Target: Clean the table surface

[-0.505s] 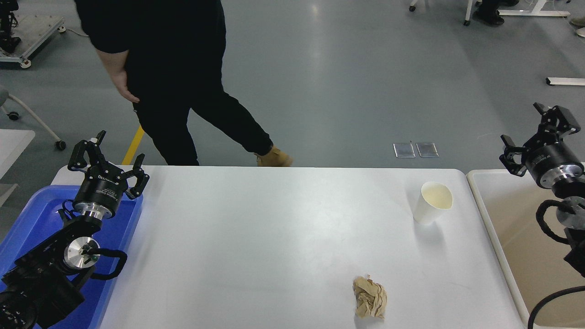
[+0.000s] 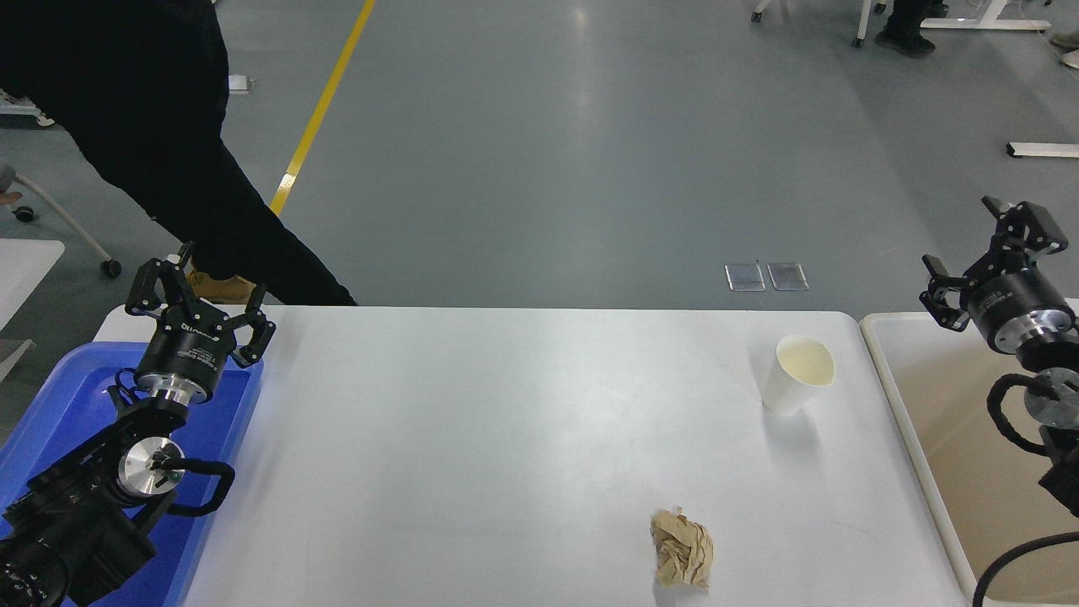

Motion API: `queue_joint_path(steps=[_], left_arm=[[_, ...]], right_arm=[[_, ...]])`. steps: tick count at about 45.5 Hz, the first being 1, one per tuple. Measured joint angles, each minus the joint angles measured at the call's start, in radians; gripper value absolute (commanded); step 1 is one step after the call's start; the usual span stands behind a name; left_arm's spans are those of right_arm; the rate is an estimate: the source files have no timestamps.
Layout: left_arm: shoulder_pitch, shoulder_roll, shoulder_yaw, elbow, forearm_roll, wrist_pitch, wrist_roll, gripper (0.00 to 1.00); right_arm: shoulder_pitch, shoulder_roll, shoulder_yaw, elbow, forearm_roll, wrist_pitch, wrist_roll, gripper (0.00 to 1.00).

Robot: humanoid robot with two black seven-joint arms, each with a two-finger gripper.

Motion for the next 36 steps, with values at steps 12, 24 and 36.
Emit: queue_joint_path(steps=[12, 24, 36], left_arm=[[0.0, 0.0, 0.0, 0.0, 0.0, 0.0, 0.0, 1.0], [0.0, 0.0, 0.0, 0.0, 0.0, 0.0, 0.0, 1.0], [0.0, 0.0, 0.0, 0.0, 0.0, 0.0, 0.0, 1.0]], right_arm=[[0.018, -0.004, 0.001, -0.002, 0.001, 0.002, 0.0, 0.99], [0.023, -0.007, 0.0, -0.005, 0.002, -0.004, 0.0, 0.99], [0.016, -0.012, -0.001, -0.007, 0.003, -0.007, 0.0, 0.99]])
